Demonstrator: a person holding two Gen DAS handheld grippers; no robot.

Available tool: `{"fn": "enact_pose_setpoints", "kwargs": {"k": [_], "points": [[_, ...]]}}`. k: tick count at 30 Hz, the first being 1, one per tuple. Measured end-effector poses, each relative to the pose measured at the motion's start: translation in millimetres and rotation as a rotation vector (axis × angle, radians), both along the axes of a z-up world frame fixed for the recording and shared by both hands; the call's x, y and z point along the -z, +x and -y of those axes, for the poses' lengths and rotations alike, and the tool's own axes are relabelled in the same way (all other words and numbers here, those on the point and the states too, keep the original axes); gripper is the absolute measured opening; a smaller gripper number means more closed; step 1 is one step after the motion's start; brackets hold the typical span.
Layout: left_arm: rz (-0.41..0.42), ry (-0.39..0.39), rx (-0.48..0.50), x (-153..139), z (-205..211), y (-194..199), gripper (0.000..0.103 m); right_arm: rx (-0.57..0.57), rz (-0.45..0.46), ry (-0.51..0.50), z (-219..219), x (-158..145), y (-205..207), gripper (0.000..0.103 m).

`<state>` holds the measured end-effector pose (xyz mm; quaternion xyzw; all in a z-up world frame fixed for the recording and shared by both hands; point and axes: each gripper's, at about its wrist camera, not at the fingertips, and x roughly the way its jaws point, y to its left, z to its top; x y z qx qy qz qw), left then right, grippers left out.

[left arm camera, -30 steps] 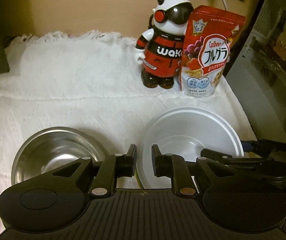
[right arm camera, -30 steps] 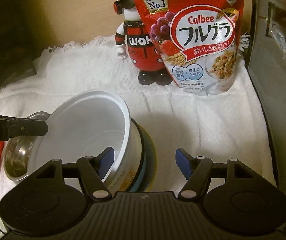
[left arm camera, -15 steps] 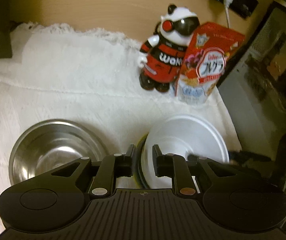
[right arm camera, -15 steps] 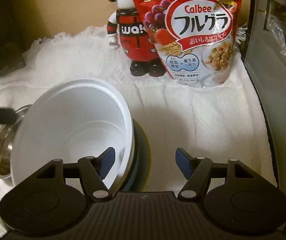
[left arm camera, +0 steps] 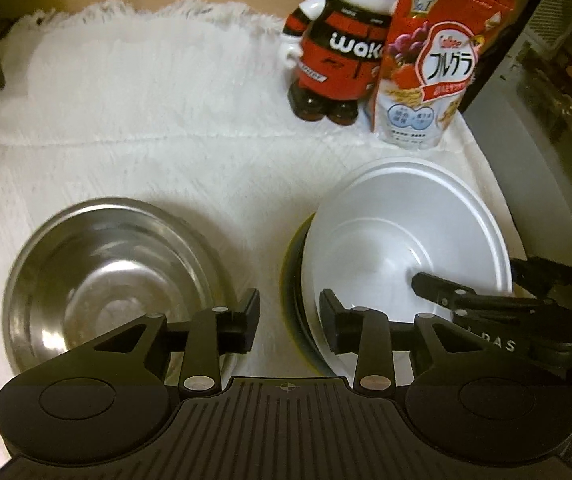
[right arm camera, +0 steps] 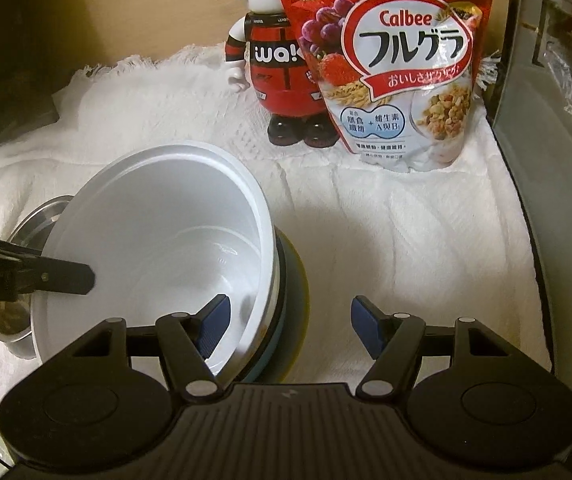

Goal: Organize plates and bowls

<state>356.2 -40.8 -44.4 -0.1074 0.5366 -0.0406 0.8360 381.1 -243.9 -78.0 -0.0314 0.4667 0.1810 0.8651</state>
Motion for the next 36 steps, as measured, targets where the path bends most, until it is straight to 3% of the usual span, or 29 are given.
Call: {"fn": "enact_pose_setpoints", "kwargs": {"k": [6, 16, 28, 36], "points": [[-0.055, -0.058, -0.006, 17, -6, 13, 0.047, 0.020, -0.032, 0.016, 2, 6, 3, 0.068], [-0.111, -0.098, 0.052, 31, 3, 29, 0.042, 0.001, -0.184, 0.134, 2, 28, 9, 0.067], [-0.149, -0.144, 0.045, 38, 5, 40, 0.044, -0.030, -0.222, 0.178, -5, 31, 15, 0.065], [-0.164, -0.133, 0.039, 34, 9, 36, 0.043, -0.020, -0.242, 0.180, -2, 33, 13, 0.065]]}}
